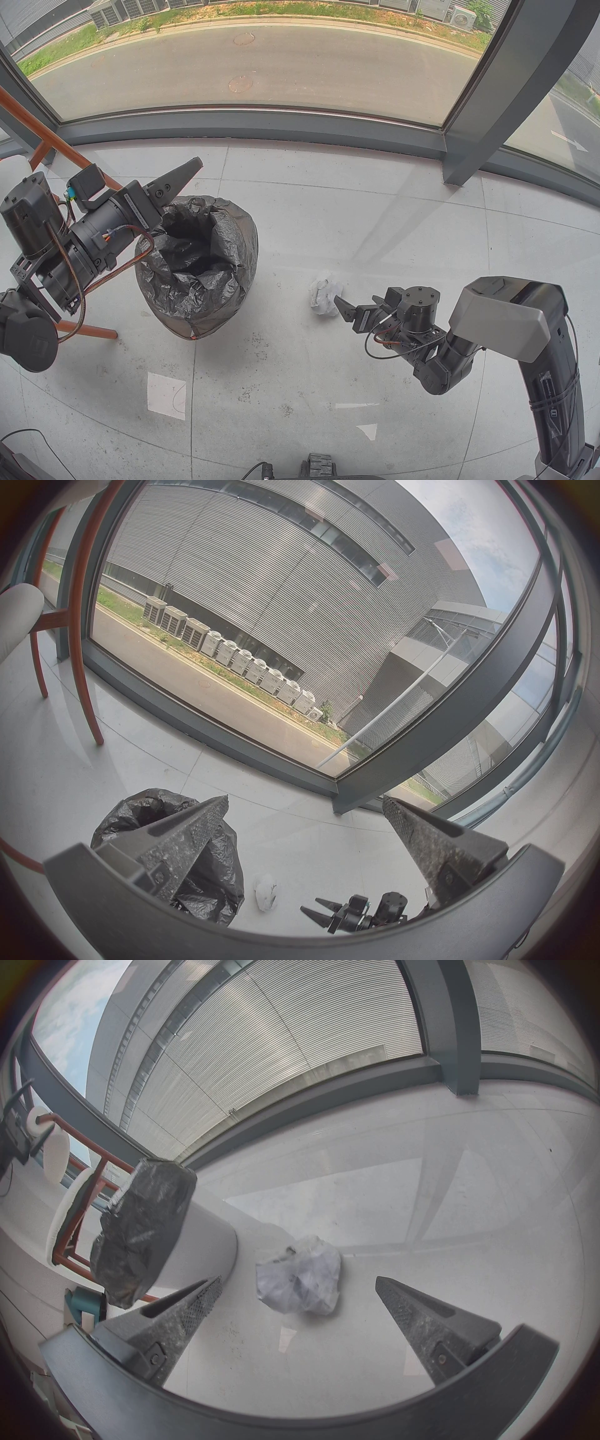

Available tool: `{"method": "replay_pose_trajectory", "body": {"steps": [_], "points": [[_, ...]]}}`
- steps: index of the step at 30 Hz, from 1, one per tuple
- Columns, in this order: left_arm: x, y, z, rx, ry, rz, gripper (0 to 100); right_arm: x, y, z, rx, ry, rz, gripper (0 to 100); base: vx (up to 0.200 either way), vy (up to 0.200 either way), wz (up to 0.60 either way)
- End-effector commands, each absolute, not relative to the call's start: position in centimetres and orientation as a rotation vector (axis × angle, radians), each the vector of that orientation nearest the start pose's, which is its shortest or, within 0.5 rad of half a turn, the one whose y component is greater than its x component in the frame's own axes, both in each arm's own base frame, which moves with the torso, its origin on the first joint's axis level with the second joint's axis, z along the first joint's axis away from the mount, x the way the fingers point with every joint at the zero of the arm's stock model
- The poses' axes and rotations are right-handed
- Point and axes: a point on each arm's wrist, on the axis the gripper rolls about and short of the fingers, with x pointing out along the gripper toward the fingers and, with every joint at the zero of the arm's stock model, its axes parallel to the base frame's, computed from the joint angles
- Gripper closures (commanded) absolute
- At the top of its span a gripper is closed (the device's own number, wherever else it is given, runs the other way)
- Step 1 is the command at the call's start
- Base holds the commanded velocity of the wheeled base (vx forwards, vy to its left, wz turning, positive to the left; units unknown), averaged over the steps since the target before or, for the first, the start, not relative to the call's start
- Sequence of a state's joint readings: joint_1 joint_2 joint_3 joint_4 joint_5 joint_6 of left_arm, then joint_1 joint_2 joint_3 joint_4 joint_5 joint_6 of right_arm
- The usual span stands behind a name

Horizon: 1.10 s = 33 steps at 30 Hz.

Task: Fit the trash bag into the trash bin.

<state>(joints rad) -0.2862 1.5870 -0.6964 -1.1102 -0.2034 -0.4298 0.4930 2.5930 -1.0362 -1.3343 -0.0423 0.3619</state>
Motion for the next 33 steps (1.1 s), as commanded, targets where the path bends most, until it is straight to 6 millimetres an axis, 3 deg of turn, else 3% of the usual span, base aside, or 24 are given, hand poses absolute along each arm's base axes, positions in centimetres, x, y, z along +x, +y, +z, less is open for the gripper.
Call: {"method": "replay_pose_trajectory", "body": {"steps": [1,14,18,30,33], "points": [[26.1,-8.1,23.5,-0.43,-0.117,-0.53,0,37.8,21.1,-6.3,0.279,0.343,0.413,0,0.0,0.0,0.0],[26.3,-8.2,23.7,-0.426,-0.128,-0.524,0,37.8,21.3,-7.4,0.278,0.343,0.415,0,0.0,0.0,0.0],[26.6,-8.1,24.8,-0.446,-0.181,-0.463,0,37.9,21.3,-7.3,0.28,0.339,0.415,0,0.0,0.0,0.0],[26.5,-8.2,24.7,-0.441,-0.17,-0.486,0,38.0,21.5,-7.2,0.28,0.33,0.419,0,0.0,0.2,0.0],[26.5,-8.2,24.7,-0.439,-0.171,-0.484,0,38.1,21.6,-7.2,0.279,0.323,0.421,0,0.0,0.0,0.0]]}}
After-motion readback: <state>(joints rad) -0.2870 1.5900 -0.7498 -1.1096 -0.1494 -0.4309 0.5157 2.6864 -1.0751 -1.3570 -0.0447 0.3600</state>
